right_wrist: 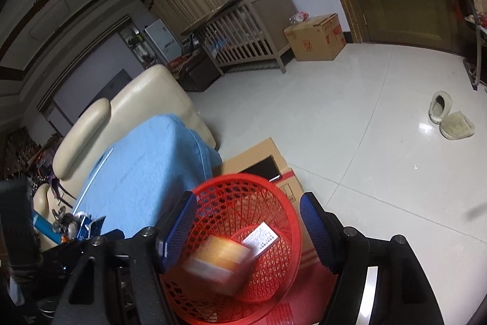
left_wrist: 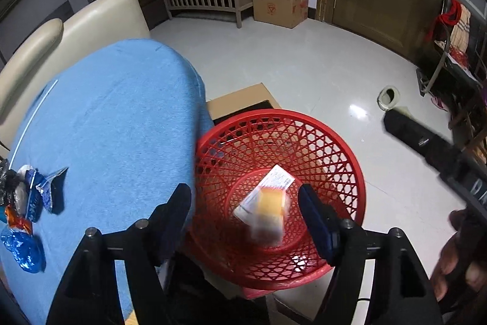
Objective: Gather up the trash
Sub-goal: 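Carry both items over the red wastebasket and open both tools, then grasp the blue plastic bag with the left tool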
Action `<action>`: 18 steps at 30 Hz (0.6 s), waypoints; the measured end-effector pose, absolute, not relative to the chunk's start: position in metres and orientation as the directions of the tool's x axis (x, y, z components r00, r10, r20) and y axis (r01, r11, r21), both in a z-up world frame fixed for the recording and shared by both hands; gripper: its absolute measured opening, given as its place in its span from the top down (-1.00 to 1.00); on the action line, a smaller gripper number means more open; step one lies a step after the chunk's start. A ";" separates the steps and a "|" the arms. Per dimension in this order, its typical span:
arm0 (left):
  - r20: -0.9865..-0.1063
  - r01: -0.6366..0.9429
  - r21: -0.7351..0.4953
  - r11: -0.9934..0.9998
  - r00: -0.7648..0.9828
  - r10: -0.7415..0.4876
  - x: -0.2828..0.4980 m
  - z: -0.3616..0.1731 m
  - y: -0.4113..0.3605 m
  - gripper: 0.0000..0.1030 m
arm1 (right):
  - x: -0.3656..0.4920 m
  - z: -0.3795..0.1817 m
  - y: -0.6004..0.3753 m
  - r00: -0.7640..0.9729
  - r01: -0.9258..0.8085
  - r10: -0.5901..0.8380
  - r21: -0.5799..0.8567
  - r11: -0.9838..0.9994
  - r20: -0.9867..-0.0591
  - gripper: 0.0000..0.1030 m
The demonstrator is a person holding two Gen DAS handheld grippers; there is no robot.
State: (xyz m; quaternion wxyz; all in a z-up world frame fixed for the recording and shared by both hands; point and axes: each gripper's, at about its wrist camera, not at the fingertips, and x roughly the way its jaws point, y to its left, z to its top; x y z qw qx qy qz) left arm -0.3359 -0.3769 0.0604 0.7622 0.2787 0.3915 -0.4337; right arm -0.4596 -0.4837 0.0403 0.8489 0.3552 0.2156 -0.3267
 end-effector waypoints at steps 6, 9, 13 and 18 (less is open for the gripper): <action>-0.820 0.845 0.058 0.532 0.344 -0.458 -0.311 0.070 -0.346 -0.43 | -0.455 0.045 -0.483 0.701 0.700 -0.395 0.466 0.541 -0.595 -0.43; -0.806 0.815 0.045 0.578 0.372 -0.460 -0.296 0.075 -0.322 -0.43 | -0.443 0.046 -0.474 0.706 0.687 -0.372 0.457 0.564 -0.602 -0.43; -0.787 0.759 0.030 0.650 0.418 -0.453 -0.274 0.078 -0.278 -0.43 | -0.422 0.049 -0.456 0.716 0.660 -0.333 0.439 0.610 -0.614 -0.43; -0.773 0.675 -0.007 0.737 0.464 -0.432 -0.250 0.076 -0.225 -0.43 | -0.388 0.058 -0.422 0.730 0.603 -0.278 0.397 0.692 -0.625 -0.43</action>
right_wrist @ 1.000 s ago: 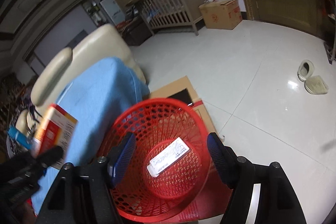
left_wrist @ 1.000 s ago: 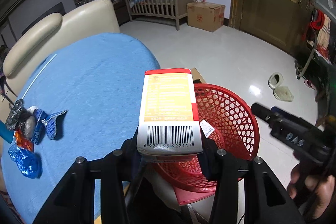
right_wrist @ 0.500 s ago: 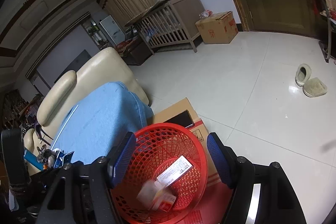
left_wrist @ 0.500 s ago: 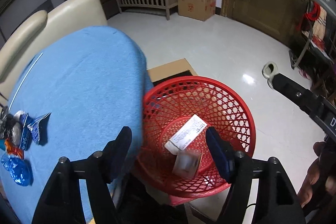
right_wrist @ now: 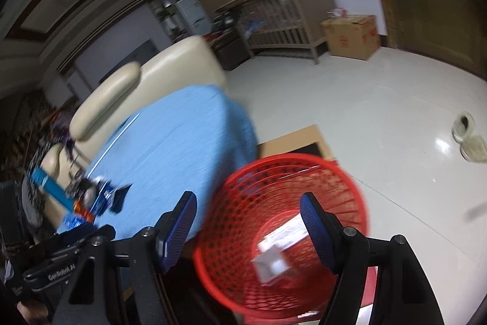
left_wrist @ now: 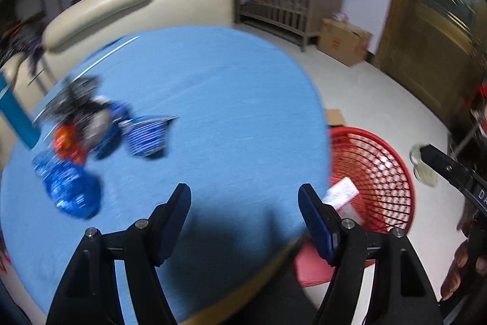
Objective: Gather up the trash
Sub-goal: 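Grasp the blue plastic bag with the left tool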
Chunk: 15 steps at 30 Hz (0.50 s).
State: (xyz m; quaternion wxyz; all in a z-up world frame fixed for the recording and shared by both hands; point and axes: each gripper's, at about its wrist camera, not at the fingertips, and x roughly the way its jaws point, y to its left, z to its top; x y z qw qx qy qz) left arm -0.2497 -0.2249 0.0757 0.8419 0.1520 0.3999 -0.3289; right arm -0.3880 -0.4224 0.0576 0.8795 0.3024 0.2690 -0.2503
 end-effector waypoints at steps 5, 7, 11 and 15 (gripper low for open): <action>-0.751 0.535 -0.035 0.844 0.544 -0.375 -0.218 0.079 -0.169 -0.43 | -0.352 0.063 -0.385 0.738 0.532 -0.220 0.349 0.771 -0.638 -0.43; -0.740 0.425 -0.060 0.903 0.588 -0.326 -0.198 0.080 -0.140 -0.50 | -0.341 0.062 -0.373 0.737 0.510 -0.203 0.334 0.793 -0.644 -0.43; -0.740 0.264 -0.129 0.956 0.616 -0.270 -0.164 0.079 -0.103 -0.61 | -0.322 0.063 -0.347 0.734 0.466 -0.172 0.304 0.831 -0.656 -0.43; -0.768 0.206 -0.159 0.966 0.589 -0.252 -0.133 0.067 -0.093 -0.62 | -0.307 0.062 -0.325 0.724 0.430 -0.151 0.268 0.862 -0.673 -0.43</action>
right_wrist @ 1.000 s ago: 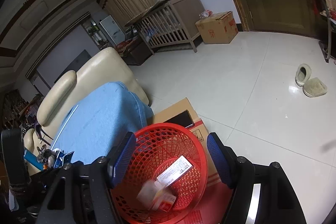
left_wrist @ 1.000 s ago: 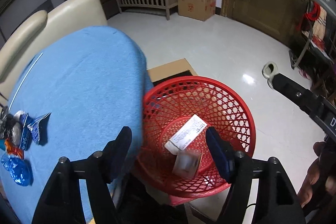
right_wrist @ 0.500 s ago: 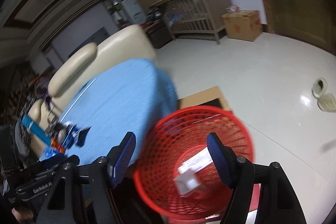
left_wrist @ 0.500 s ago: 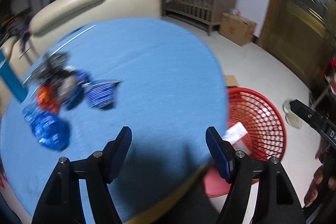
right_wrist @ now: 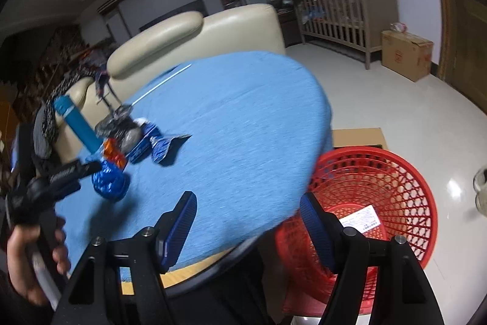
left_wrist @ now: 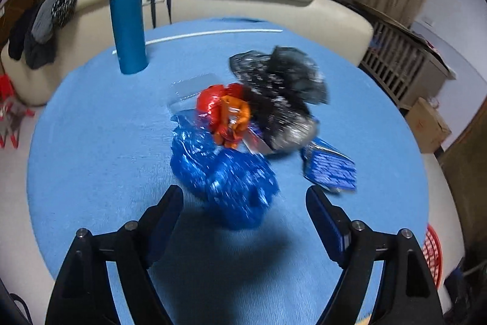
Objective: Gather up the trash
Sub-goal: 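Grasp the blue plastic bag with the left tool, then grasp the blue printed wrapper with the right tool while the left tool holds the blue bag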
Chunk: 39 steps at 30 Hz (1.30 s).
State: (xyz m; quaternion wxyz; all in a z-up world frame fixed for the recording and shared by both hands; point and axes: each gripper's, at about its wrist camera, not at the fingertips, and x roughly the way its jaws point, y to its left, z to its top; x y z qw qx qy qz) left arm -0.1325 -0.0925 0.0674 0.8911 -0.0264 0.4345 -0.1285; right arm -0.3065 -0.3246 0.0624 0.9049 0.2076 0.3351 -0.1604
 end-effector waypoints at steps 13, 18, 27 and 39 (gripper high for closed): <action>-0.792 0.241 -0.198 0.950 0.532 -0.300 -0.092 0.028 -0.073 0.04 | -0.260 0.050 -0.298 0.663 0.388 -0.124 0.197 0.900 -0.738 -0.43; -0.780 0.240 -0.174 0.955 0.559 -0.282 -0.107 0.024 -0.039 0.05 | -0.212 0.047 -0.283 0.650 0.330 -0.075 0.191 0.925 -0.756 -0.43; -0.770 0.234 -0.166 0.958 0.576 -0.274 -0.118 0.024 -0.017 0.04 | -0.102 0.034 -0.239 0.601 0.273 -0.084 0.106 0.956 -0.795 -0.43; -0.766 0.265 -0.132 0.955 0.585 -0.268 -0.117 0.016 -0.019 -0.01 | -0.036 0.001 -0.234 0.521 0.322 -0.180 -0.002 0.947 -0.834 -0.42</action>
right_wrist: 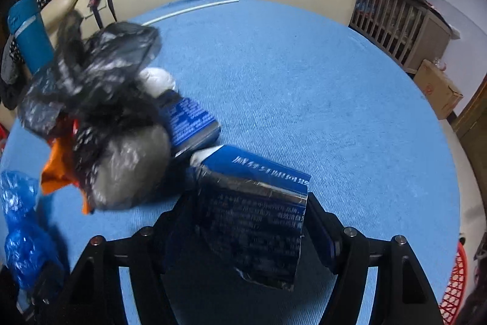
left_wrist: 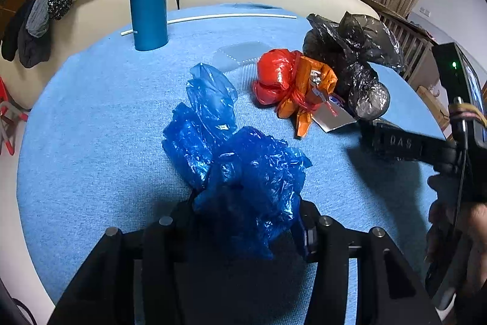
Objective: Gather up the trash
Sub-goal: 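Grasp the blue printed wrapper with the right tool while the left tool holds the blue bag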
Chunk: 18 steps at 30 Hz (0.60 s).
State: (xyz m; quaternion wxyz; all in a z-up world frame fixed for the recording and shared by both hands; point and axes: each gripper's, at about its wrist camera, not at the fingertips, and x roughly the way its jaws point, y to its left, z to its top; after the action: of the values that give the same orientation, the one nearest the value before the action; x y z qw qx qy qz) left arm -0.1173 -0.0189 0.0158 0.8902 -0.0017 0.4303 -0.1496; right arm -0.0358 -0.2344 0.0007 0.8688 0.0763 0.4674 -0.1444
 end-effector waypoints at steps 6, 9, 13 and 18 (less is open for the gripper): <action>-0.766 0.271 -0.099 0.958 0.594 -0.247 -0.119 0.014 -0.023 -0.01 | -0.043 0.003 -0.247 0.547 0.305 -0.125 0.058 0.951 -0.827 -0.17; -0.769 0.272 -0.093 0.958 0.591 -0.242 -0.119 0.014 -0.023 -0.01 | -0.053 0.004 -0.252 0.562 0.304 -0.106 0.085 0.949 -0.820 -0.17; -0.779 0.268 -0.084 0.960 0.583 -0.231 -0.121 0.017 -0.025 0.01 | -0.068 0.011 -0.255 0.587 0.301 -0.088 0.117 0.946 -0.805 -0.17; -0.791 0.259 -0.077 0.963 0.573 -0.217 -0.130 0.021 -0.026 0.02 | -0.083 0.022 -0.264 0.616 0.291 -0.068 0.147 0.945 -0.785 -0.17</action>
State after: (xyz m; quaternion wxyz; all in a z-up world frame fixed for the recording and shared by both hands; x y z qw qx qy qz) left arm -0.1300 -0.0262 0.0214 0.8864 0.0238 0.4424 -0.1343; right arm -0.0826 -0.2636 0.0219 0.8892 0.1311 0.4265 -0.1009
